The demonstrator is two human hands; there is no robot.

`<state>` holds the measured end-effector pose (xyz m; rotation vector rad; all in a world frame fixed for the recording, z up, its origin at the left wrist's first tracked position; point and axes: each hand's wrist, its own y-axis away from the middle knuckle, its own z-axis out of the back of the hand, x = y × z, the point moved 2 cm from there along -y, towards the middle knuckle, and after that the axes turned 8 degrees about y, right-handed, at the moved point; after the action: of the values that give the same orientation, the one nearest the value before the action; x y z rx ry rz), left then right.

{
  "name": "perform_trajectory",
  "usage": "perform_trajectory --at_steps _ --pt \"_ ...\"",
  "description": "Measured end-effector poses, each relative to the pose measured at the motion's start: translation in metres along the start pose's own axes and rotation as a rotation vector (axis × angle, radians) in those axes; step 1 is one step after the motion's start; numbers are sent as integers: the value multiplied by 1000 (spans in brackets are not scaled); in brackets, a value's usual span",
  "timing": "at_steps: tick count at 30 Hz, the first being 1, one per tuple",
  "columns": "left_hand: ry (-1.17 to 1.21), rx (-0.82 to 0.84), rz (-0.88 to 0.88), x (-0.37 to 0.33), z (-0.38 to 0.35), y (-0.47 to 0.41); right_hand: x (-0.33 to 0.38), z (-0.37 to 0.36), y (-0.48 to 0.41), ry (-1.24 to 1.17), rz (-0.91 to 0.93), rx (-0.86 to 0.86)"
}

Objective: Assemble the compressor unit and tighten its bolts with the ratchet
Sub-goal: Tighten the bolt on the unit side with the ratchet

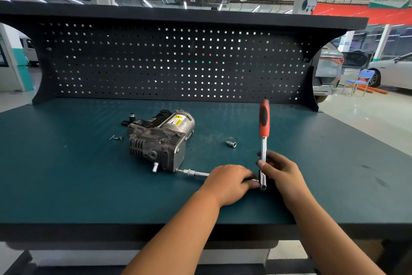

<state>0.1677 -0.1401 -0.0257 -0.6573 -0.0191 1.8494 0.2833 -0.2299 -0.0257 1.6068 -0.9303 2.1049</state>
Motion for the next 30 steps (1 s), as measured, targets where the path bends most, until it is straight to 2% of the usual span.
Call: perform_trajectory --at_steps 3,6,8,10,12,14,16,18,21,23,26,30 --pt "-18 -24 20 -1 1 -2 8 -1 12 -3 186 53" --pt "-51 -32 25 0 1 -2 10 -6 16 63 235 77" --pt "-27 -28 37 1 0 -1 8 -8 10 136 183 -12" --pt "-9 -29 40 1 2 1 4 -11 2 230 39 -70" --pt "4 -32 21 1 4 2 -4 -12 -5 398 -103 -84" --pt "16 -30 -2 1 6 1 -9 -10 -8 475 -157 -62" --pt "-2 -12 -12 1 5 2 -7 -5 -7 315 -116 -34" --pt "-26 5 1 1 3 1 -1 -1 -1 121 19 -16" --pt "-51 -5 31 1 2 -2 7 -3 9 77 211 77" --pt "-60 -4 39 1 1 -3 7 -10 11 97 202 121" --pt "-44 0 44 1 0 -2 5 -13 7 146 103 28" --pt "-3 -1 50 3 2 -1 -1 -14 3 239 -7 38"
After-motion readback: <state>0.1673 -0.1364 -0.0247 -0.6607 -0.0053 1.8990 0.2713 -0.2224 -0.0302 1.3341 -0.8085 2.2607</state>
